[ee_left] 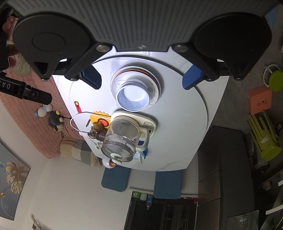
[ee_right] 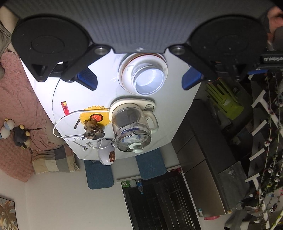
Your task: Organize plates and bowls
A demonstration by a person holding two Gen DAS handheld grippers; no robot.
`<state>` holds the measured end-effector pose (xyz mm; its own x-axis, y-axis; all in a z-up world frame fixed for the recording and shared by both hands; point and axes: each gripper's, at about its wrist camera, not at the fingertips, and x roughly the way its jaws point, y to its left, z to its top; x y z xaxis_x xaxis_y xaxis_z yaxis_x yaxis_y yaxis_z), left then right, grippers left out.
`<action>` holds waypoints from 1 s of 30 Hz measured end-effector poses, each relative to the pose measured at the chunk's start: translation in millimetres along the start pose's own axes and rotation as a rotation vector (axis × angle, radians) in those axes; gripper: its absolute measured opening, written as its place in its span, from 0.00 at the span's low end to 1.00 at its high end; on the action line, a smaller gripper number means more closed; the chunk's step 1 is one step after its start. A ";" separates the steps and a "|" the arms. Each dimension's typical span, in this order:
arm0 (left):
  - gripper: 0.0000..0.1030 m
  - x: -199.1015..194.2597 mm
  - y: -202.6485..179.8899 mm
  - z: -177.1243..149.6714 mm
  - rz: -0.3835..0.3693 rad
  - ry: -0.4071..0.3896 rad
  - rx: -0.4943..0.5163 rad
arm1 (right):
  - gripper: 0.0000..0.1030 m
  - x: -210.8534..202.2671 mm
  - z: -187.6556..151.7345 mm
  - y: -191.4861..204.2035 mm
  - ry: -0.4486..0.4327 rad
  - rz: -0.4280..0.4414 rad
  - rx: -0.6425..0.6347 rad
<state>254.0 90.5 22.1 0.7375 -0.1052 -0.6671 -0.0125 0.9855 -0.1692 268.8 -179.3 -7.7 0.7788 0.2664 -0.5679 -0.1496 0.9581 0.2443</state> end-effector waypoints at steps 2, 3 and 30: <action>0.97 -7.6 -7.1 -7.6 0.004 -0.005 -0.016 | 1.00 -8.8 -6.2 -4.0 -0.001 0.010 -0.006; 0.97 -12.6 -10.6 -11.6 0.007 -0.006 -0.025 | 1.00 -13.1 -9.1 -6.1 -0.002 0.008 -0.009; 0.97 -94.0 -34.0 -108.3 0.100 -0.054 -0.032 | 1.00 -90.9 -92.8 -14.0 -0.031 0.027 -0.054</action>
<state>112.0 52.5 12.0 0.7667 0.0014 -0.6420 -0.1083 0.9859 -0.1273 143.6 -207.1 -32.4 0.7924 0.2896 -0.5368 -0.2027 0.9551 0.2159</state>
